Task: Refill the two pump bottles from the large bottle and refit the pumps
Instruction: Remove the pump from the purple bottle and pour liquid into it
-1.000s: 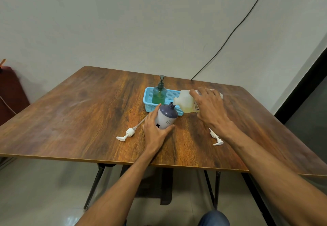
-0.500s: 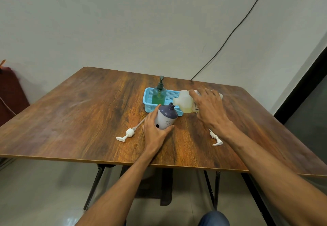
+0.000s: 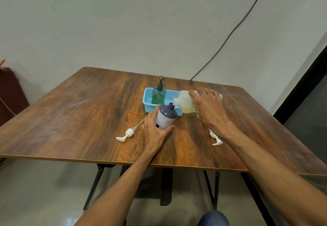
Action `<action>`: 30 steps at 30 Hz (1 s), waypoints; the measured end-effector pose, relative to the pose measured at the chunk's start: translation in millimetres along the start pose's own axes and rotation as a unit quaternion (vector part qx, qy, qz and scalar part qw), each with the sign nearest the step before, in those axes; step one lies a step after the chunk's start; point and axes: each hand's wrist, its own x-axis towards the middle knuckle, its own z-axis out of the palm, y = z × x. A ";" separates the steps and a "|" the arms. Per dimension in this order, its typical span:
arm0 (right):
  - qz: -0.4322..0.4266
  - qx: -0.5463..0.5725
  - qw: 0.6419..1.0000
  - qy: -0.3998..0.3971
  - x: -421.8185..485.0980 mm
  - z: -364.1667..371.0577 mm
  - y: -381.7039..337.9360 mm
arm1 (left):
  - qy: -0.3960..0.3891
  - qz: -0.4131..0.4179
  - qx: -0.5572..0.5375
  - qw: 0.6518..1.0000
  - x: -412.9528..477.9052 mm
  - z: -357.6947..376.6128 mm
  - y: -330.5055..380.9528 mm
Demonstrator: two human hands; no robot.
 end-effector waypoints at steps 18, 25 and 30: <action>-0.001 0.014 1.000 0.014 -1.5 0.5 -0.2 | 0.001 -0.002 0.000 1.000 0.3 1.0 -0.6; 0.001 0.016 1.000 0.013 -1.9 0.7 -0.6 | -0.001 0.004 0.005 1.000 0.7 1.1 -2.2; 0.002 0.009 1.000 0.015 -1.4 0.8 -0.7 | 0.003 0.007 0.002 1.000 1.0 1.3 -2.8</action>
